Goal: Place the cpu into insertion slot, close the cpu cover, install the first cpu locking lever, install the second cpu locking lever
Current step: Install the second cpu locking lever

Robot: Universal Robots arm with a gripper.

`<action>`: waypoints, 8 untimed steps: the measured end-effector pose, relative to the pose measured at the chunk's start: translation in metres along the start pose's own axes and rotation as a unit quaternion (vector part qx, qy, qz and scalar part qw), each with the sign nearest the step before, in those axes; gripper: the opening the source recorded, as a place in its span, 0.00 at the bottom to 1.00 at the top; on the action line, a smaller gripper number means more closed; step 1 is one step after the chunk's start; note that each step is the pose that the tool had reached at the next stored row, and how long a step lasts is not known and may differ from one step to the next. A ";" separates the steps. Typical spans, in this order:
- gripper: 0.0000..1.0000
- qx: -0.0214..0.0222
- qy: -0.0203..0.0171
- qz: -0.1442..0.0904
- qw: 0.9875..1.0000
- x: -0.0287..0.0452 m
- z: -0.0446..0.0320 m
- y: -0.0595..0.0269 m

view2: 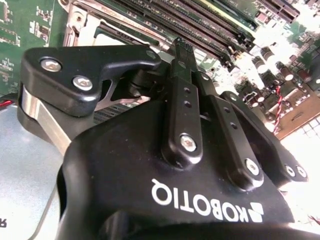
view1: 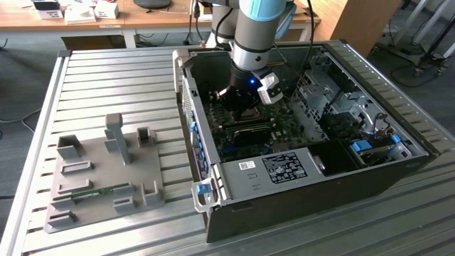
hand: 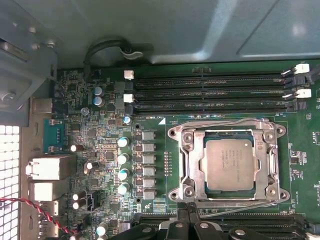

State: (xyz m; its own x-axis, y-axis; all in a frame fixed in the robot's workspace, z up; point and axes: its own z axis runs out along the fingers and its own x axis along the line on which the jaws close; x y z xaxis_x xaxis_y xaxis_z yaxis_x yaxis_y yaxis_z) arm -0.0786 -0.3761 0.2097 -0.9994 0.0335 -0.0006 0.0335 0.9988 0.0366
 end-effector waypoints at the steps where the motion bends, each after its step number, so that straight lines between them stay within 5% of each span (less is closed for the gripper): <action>1: 0.11 0.000 0.000 0.000 1.000 0.0000 0.0000 0.0000; 8: 0.11 -0.002 0.000 0.000 1.000 0.0017 0.0017 0.0000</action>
State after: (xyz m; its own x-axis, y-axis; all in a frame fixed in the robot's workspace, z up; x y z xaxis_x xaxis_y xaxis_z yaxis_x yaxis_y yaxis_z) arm -0.0804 -0.3760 0.2081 -0.9994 0.0336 -0.0007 0.0336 0.9986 0.0405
